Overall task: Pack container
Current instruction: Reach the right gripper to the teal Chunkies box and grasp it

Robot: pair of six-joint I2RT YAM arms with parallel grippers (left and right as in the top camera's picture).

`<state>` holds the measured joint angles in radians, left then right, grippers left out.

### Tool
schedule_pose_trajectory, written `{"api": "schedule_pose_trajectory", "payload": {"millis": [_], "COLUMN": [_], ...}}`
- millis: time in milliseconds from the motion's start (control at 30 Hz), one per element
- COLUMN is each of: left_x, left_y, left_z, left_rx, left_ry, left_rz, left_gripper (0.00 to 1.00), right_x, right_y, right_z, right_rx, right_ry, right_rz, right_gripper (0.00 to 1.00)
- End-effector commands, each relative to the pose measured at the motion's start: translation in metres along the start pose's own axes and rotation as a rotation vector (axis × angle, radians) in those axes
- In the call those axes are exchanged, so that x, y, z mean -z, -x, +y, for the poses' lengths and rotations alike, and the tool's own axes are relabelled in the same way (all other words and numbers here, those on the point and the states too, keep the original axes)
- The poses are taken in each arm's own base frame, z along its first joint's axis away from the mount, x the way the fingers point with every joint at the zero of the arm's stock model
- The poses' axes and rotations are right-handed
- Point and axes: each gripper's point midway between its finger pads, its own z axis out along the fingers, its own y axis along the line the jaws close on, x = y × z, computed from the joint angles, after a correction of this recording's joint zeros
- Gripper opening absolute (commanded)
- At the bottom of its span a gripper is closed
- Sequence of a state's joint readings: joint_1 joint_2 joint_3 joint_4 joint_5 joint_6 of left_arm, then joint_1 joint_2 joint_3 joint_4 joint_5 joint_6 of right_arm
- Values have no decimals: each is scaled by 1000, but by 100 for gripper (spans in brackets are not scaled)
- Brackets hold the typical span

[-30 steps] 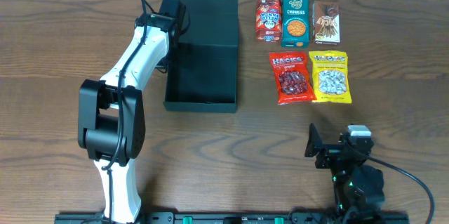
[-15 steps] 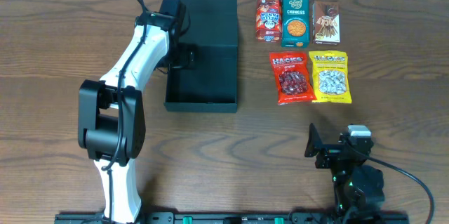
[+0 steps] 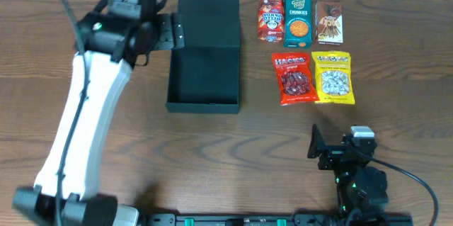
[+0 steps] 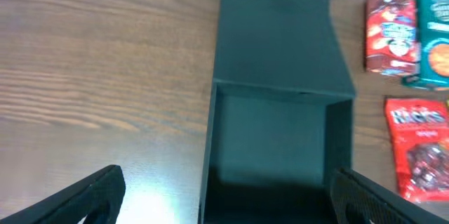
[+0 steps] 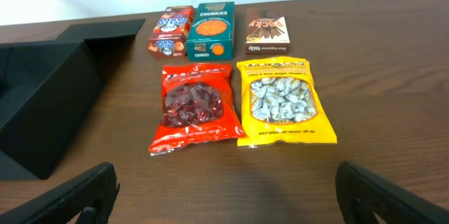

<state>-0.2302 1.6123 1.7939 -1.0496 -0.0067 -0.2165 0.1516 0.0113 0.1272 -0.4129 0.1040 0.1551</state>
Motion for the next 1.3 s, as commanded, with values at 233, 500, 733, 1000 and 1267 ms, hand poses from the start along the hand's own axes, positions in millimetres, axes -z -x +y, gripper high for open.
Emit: {"api": "schedule_pose_trajectory", "payload": {"millis": [233,500,733,1000,1267], "left_x": [28,28,28,28,27], "left_y": [-12,-15,-13,-5,-4], "left_z": [8,7,6,7,19], "left_rx": [-14,-14,-13,-12,-12], "left_ry": [15,6,4,14,83], "left_rz": [7,20,8,-24,-32], "left_gripper": [95,95,95,95,95], "right_x": [14,24,16,-32,-124], "right_y": [12,28,76,101,144], "right_z": [70,87,70,78,82], "right_rx": [-621,-789,-640,-369,-83], "right_ry": [413,533,477,387,296], "right_rz": [97,118,-126,36,222], "right_gripper": [99,99,99,99,99]}}
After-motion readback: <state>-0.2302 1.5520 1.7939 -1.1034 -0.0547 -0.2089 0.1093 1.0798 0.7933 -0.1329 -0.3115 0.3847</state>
